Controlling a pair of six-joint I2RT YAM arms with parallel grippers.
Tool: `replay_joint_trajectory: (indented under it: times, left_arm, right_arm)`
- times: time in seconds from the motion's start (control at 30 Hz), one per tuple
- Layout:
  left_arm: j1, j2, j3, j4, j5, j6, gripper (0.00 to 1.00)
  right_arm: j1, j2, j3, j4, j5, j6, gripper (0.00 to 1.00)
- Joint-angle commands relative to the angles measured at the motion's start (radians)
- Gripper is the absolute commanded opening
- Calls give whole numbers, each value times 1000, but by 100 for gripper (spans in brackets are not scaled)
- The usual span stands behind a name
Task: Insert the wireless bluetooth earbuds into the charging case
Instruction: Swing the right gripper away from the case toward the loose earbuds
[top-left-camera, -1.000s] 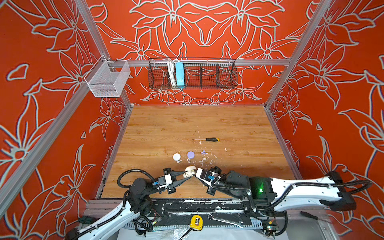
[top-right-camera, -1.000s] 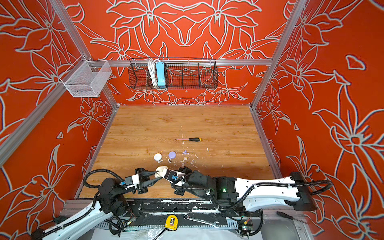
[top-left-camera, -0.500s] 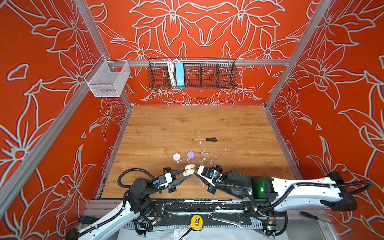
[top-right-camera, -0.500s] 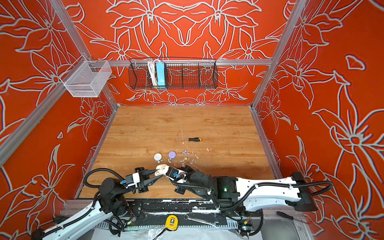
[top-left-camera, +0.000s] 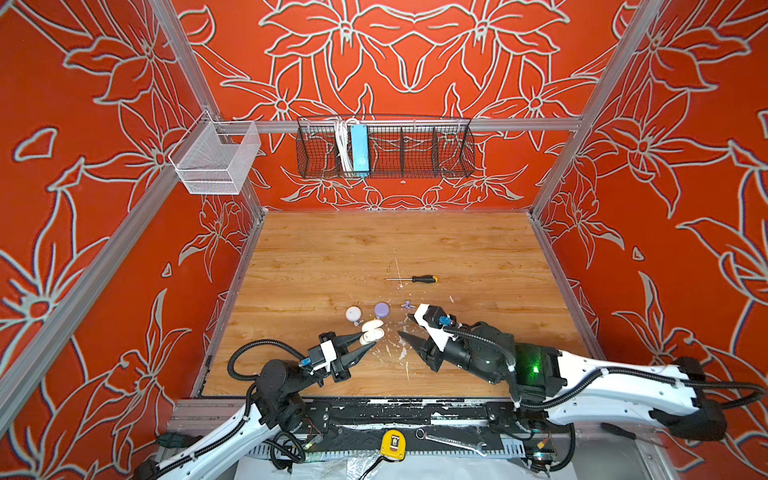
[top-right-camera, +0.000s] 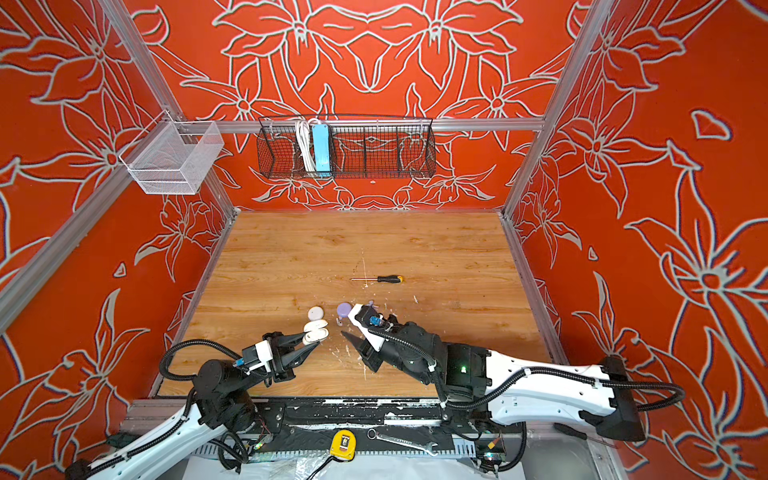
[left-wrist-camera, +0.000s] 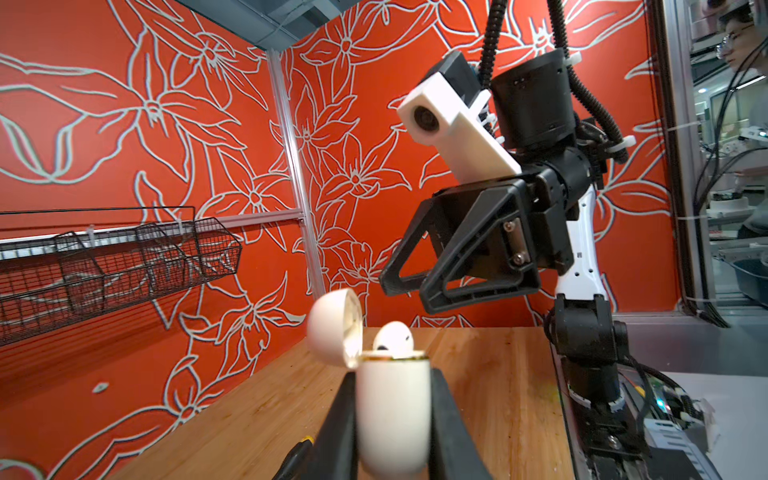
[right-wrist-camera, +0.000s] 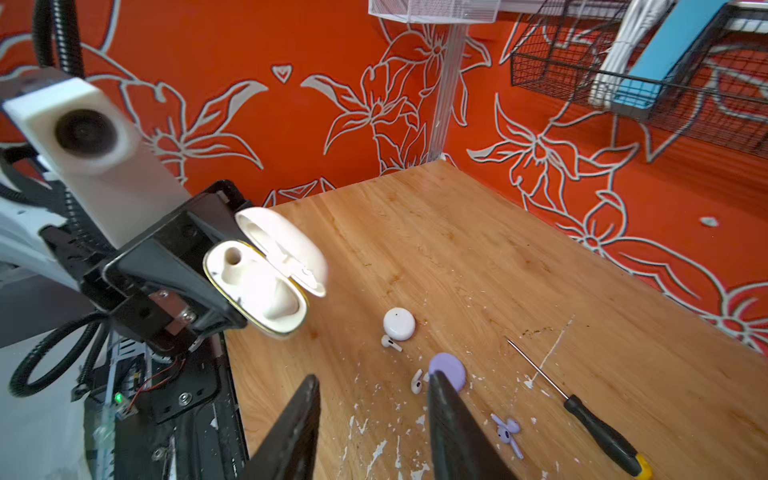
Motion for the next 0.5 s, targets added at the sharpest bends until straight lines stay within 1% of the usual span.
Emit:
replay_joint_trajectory:
  times: [0.0, 0.1, 0.17, 0.2, 0.3, 0.33, 0.37, 0.43, 0.47]
  left_arm:
    - [-2, 43, 40, 9, 88, 31, 0]
    - [-1, 69, 50, 20, 141, 36, 0]
    - [-3, 73, 55, 17, 150, 38, 0]
    - [-3, 72, 55, 13, 137, 36, 0]
    - [-2, 63, 58, -21, 45, 23, 0]
    - [-2, 60, 56, -28, 16, 20, 0]
    - [-2, 58, 50, -20, -1, 16, 0]
    - [-1, 58, 38, 0, -14, 8, 0]
    - [-2, 56, 37, 0, -16, 7, 0]
  right_arm:
    - [0, 14, 23, 32, -96, -2, 44]
    - [0, 35, 44, 30, -118, -11, 43]
    - [0, 45, 52, 25, -94, -13, 43]
    - [0, 49, 58, 11, -55, -10, 42]
    - [-5, 52, 64, -29, 129, 23, 42]
    - [-21, 55, 66, -49, 188, 51, 42]
    - [-53, 60, 68, -76, 213, 93, 42]
    - [-151, 79, 71, -137, 196, 199, 42]
    - [-214, 100, 70, -164, 158, 261, 41]
